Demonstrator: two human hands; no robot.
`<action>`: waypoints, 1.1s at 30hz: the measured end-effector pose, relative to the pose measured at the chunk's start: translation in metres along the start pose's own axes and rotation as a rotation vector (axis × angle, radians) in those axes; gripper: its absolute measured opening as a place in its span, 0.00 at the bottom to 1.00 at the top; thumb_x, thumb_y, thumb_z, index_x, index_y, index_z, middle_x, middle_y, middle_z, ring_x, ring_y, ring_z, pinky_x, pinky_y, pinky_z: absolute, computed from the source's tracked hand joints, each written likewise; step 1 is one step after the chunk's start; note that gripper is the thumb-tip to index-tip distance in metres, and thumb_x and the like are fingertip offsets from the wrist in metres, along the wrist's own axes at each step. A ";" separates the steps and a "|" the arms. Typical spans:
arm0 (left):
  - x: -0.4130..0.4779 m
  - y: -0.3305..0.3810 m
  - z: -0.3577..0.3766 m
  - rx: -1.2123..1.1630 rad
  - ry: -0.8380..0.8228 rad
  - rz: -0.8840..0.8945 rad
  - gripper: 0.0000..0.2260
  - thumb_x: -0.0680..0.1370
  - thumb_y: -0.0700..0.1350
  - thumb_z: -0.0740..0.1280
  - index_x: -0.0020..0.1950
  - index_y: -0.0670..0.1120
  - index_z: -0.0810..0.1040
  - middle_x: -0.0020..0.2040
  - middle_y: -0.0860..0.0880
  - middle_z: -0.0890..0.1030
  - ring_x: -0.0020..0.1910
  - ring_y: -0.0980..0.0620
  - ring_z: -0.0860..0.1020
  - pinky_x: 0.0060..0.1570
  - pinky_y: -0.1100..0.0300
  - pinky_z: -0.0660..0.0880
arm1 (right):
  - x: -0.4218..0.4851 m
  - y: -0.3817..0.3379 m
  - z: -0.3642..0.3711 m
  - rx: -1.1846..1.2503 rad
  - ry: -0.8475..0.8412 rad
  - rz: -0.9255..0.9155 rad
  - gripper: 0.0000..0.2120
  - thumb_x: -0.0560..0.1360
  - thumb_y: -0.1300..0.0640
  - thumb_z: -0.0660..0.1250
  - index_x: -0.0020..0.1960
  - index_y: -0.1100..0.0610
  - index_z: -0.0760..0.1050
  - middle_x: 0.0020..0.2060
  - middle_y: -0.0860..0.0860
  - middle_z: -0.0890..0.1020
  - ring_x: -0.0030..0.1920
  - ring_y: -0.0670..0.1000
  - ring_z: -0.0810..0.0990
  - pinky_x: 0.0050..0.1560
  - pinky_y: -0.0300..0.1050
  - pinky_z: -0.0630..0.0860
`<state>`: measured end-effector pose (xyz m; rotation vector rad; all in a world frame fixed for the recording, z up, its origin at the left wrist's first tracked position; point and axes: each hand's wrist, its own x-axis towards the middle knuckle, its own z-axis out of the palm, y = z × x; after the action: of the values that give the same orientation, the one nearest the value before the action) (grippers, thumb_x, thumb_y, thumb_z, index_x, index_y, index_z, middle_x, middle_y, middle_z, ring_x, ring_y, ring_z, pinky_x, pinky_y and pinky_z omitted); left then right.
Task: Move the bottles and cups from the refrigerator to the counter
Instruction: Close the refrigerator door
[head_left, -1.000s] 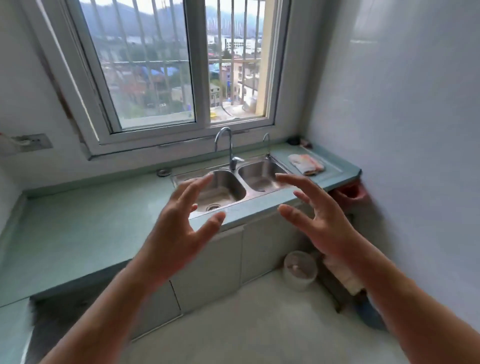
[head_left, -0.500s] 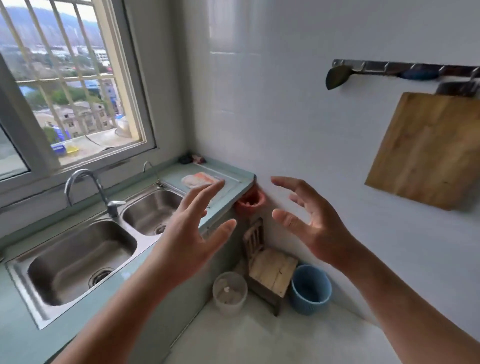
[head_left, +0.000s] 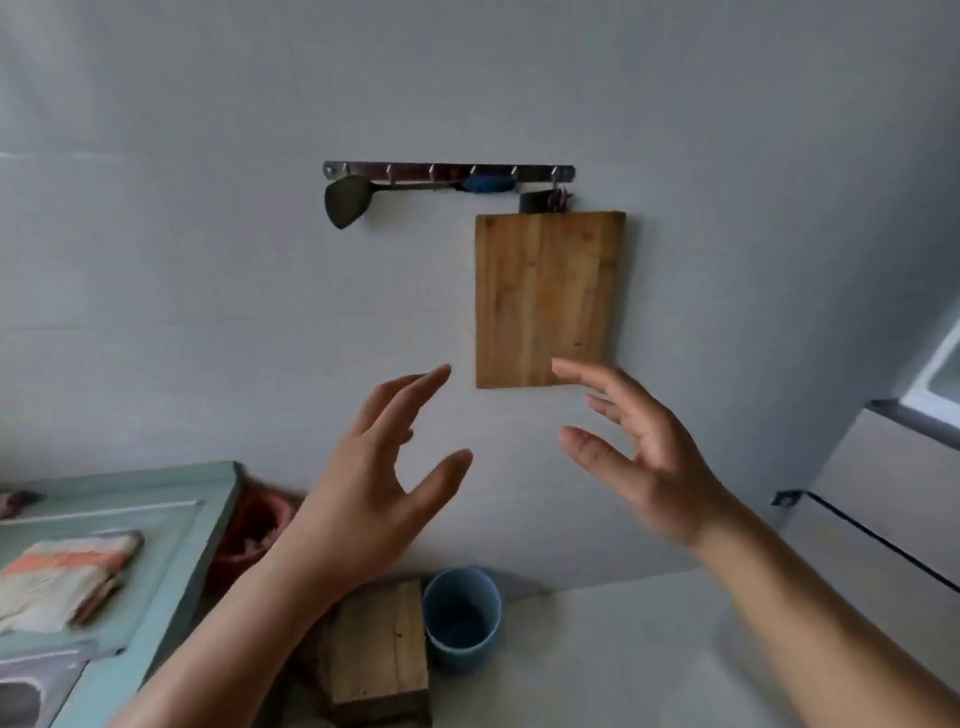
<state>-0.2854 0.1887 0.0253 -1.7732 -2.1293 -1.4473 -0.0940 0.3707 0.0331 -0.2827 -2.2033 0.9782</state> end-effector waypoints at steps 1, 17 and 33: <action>0.015 0.000 0.011 -0.025 -0.027 0.030 0.30 0.77 0.62 0.66 0.78 0.63 0.62 0.71 0.64 0.67 0.68 0.65 0.70 0.64 0.68 0.71 | -0.001 0.004 -0.012 -0.029 0.041 0.020 0.25 0.76 0.40 0.66 0.72 0.39 0.71 0.70 0.35 0.76 0.74 0.37 0.70 0.75 0.45 0.65; 0.220 0.098 0.255 -0.363 -0.409 0.447 0.28 0.79 0.57 0.67 0.78 0.62 0.61 0.72 0.64 0.66 0.72 0.61 0.67 0.69 0.56 0.71 | -0.059 0.078 -0.259 -0.479 0.551 0.242 0.24 0.76 0.41 0.67 0.71 0.40 0.73 0.70 0.36 0.76 0.74 0.39 0.71 0.74 0.45 0.66; 0.280 0.304 0.514 -0.787 -0.887 0.937 0.31 0.79 0.53 0.68 0.79 0.62 0.60 0.72 0.66 0.64 0.71 0.68 0.64 0.71 0.67 0.64 | -0.193 0.048 -0.407 -0.951 1.070 0.614 0.22 0.77 0.42 0.67 0.71 0.37 0.72 0.69 0.36 0.76 0.73 0.42 0.72 0.74 0.48 0.67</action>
<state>0.1164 0.7098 0.0714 -3.4274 -0.3545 -1.3408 0.3191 0.5475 0.0911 -1.5547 -1.3698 -0.1249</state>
